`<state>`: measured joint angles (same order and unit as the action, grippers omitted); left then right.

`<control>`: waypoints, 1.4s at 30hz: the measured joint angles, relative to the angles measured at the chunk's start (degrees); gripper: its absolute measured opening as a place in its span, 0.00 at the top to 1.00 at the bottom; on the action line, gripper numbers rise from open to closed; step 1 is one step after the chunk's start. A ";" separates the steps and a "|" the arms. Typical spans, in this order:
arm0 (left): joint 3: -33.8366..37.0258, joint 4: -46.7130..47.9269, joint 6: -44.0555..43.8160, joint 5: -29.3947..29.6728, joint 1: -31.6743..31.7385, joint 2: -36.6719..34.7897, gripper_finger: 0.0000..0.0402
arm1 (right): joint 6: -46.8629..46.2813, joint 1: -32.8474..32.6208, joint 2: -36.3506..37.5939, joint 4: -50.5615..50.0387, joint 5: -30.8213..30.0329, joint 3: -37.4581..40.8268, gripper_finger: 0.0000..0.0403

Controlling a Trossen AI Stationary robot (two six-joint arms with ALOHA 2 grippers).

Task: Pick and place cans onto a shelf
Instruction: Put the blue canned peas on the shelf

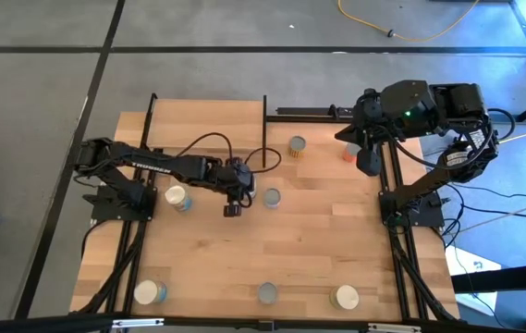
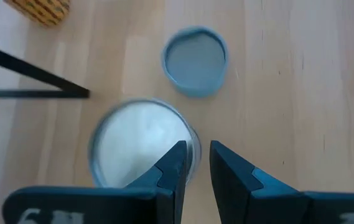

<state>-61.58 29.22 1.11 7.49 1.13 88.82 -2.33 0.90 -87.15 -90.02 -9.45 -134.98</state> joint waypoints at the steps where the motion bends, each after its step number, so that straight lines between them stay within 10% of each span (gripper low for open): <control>1: 0.02 0.06 -0.31 -0.39 0.00 0.10 0.84 | 0.00 0.00 0.00 0.00 0.00 0.00 0.97; 42: 1.48 -1.45 -2.06 1.62 0.63 0.94 0.85 | 1.40 -0.01 0.00 0.00 -0.02 0.00 0.97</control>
<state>-60.10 27.77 -0.95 9.11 1.76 89.76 -0.93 0.89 -87.15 -90.02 -9.47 -134.98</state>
